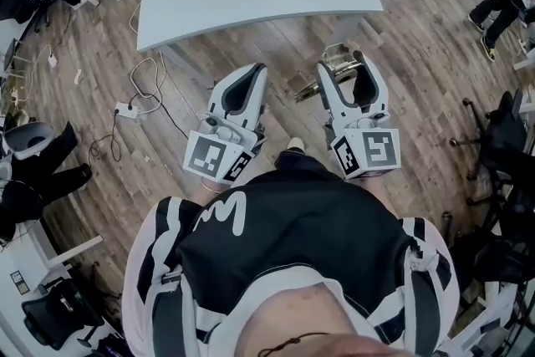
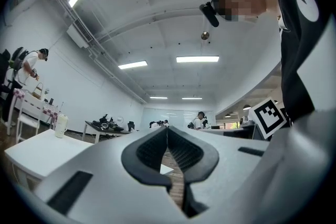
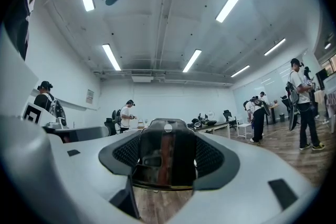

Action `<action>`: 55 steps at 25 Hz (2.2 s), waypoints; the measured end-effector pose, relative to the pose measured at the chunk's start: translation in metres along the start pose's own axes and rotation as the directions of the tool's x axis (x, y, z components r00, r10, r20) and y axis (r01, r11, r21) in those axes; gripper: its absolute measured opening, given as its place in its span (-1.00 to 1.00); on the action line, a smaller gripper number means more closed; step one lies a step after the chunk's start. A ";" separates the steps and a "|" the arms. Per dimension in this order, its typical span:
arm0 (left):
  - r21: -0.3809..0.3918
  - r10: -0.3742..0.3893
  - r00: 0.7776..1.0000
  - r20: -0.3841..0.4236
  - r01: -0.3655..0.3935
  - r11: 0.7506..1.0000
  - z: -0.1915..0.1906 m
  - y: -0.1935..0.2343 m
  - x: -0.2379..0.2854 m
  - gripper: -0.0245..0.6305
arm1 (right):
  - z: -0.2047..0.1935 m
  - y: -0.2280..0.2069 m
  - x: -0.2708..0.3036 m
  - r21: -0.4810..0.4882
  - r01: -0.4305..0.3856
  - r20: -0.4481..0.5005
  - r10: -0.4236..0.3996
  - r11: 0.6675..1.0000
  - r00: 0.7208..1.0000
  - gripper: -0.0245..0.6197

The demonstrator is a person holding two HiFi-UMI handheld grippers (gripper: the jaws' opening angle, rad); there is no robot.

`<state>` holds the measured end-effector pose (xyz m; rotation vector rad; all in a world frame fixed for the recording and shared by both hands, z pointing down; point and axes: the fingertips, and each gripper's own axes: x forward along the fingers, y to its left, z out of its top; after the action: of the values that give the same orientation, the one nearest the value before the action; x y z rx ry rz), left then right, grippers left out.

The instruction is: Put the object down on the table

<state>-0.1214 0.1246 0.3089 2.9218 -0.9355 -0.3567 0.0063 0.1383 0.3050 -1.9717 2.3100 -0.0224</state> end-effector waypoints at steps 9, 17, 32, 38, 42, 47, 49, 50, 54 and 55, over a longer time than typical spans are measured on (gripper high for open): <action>-0.012 0.005 1.000 0.012 -0.005 1.000 -0.007 0.016 0.053 -0.89 | 0.001 -0.038 0.039 -0.002 -0.007 -0.007 0.007 1.000 1.000 0.01; -0.019 0.009 1.000 0.000 -0.009 1.000 -0.020 0.020 0.079 -0.89 | -0.009 -0.063 0.056 0.016 -0.011 -0.024 0.012 1.000 1.000 0.01; -0.024 0.029 0.999 -0.024 -0.030 0.999 -0.035 0.021 0.098 -0.89 | -0.016 -0.081 0.068 0.026 -0.037 -0.032 0.038 0.999 0.999 0.01; -0.019 0.016 1.000 -0.024 -0.017 1.000 -0.034 0.017 0.105 -0.89 | -0.014 -0.084 0.064 0.030 -0.040 -0.027 0.041 0.999 0.999 0.01; -0.014 0.016 1.000 -0.020 -0.016 1.000 -0.035 0.010 0.105 -0.89 | -0.017 -0.089 0.058 0.034 -0.036 -0.034 0.037 0.999 0.999 0.01; -0.036 0.019 0.999 -0.041 -0.020 0.999 -0.039 0.005 0.097 -0.89 | -0.017 -0.084 0.055 0.040 -0.046 -0.040 0.048 0.998 0.998 0.01; -0.038 0.019 0.999 -0.047 -0.021 0.999 -0.039 0.003 0.095 -0.89 | -0.016 -0.081 0.054 0.043 -0.050 -0.040 0.052 0.998 0.998 0.01; -0.037 0.019 0.999 -0.048 -0.021 0.999 -0.039 0.002 0.095 -0.89 | -0.017 -0.081 0.053 0.045 -0.051 -0.038 0.053 0.998 0.998 0.01; -0.024 0.011 0.999 -0.046 -0.012 1.000 -0.039 -0.001 0.100 -0.89 | -0.019 -0.084 0.054 0.048 -0.049 -0.033 0.051 0.998 0.998 0.01; -0.026 0.008 0.999 -0.044 -0.009 1.000 -0.039 0.001 0.100 -0.89 | -0.019 -0.083 0.055 0.046 -0.048 -0.034 0.049 0.998 0.998 0.01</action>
<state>-0.0334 0.0650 0.3264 2.8889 -0.9305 -0.3003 0.0778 0.0697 0.3263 -1.9085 2.3562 -0.1052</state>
